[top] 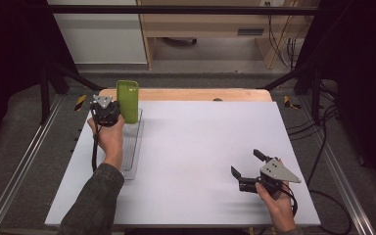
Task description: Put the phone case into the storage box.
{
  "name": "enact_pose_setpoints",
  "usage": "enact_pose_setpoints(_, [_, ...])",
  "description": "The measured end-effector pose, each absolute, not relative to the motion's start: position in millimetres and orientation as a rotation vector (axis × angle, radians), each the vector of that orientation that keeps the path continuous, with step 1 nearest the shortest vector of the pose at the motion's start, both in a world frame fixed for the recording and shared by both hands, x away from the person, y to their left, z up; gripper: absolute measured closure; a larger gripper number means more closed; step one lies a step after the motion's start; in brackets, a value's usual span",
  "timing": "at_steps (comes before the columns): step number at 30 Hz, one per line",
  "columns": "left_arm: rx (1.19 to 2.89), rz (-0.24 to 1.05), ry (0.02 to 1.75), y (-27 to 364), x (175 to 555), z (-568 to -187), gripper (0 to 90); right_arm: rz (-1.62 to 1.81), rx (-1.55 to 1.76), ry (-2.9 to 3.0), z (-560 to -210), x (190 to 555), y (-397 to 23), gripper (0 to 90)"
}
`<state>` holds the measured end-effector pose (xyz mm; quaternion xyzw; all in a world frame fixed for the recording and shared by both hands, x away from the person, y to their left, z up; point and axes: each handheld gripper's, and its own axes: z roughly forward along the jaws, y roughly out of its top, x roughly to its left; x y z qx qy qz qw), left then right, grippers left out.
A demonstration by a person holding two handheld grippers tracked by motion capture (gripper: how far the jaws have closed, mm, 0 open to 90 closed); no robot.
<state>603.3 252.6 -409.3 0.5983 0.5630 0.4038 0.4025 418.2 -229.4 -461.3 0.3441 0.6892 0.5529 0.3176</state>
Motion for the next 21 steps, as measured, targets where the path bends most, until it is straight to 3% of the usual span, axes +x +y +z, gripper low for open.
enact_pose_setpoints(21, [1.51, 1.007, 1.451, 253.8, 602.4, -416.2, 87.5, 1.454, 0.906, 1.815, -461.2, 418.0, -229.6, 2.9])
